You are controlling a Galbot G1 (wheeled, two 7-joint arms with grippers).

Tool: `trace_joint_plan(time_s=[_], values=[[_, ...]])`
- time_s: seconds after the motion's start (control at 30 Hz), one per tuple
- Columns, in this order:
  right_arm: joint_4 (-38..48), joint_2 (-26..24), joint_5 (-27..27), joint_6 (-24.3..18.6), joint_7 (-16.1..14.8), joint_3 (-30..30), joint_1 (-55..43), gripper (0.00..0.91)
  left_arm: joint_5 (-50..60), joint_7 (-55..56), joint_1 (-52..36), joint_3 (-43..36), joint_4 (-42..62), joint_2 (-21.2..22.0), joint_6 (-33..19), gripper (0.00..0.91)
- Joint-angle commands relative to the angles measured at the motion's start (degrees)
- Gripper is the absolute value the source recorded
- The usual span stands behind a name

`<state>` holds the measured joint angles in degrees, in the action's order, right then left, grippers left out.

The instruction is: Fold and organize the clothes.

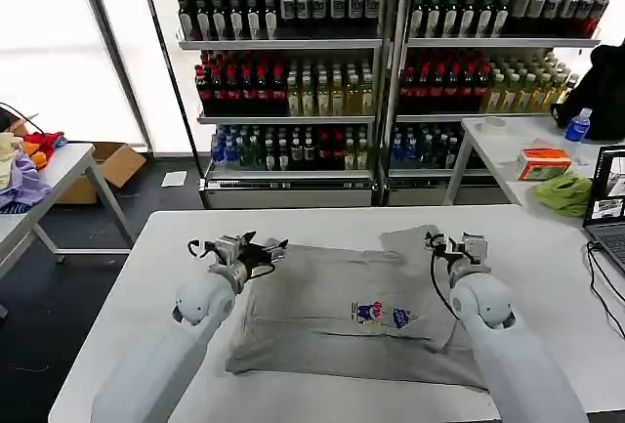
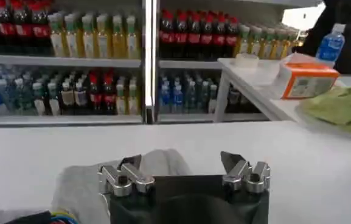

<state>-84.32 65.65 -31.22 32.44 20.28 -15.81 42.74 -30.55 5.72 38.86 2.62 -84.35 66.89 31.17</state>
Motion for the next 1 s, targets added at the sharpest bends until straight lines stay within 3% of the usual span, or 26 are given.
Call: trace_joint_plan(time_s=[0.03, 0.8, 0.87, 0.9, 0.93, 0.97, 1.0], values=[[11.63, 2.21, 1.51, -0.56, -1.30, 2.41, -6.46, 0.907, -0.13, -0.31, -6.05, -2.70, 8.47, 1.02, 0.37, 0.907], [20.60, 4.70, 3.25, -1.68, -3.93, 2.65, -10.52, 0.907, -1.46, -0.41, -5.34, -2.62, 11.45, 0.73, 1.42, 0.907], [21.21, 4.97, 3.69, -1.69, -4.04, 2.60, -10.38, 0.907, -1.46, -0.47, -5.50, -2.66, 11.93, 0.85, 1.40, 0.746], [21.29, 5.03, 3.69, -1.70, -4.25, 2.61, -10.17, 0.877, -1.47, -0.49, -5.55, -2.72, 12.09, 0.92, 1.48, 0.534], [21.20, 5.08, 3.68, -1.75, -4.40, 2.60, -9.95, 0.776, -1.46, -0.47, -5.51, -2.77, 12.15, 0.99, 1.81, 0.191], [20.99, 5.14, 3.63, -1.82, -4.60, 2.59, -9.59, 0.625, -1.50, -0.44, -5.45, -2.85, 12.15, 1.01, 1.84, 0.010], [20.88, 5.18, 3.60, -1.87, -4.63, 2.58, -9.38, 0.524, -1.49, -0.41, -5.31, -2.94, 12.15, 1.02, 1.85, 0.010]])
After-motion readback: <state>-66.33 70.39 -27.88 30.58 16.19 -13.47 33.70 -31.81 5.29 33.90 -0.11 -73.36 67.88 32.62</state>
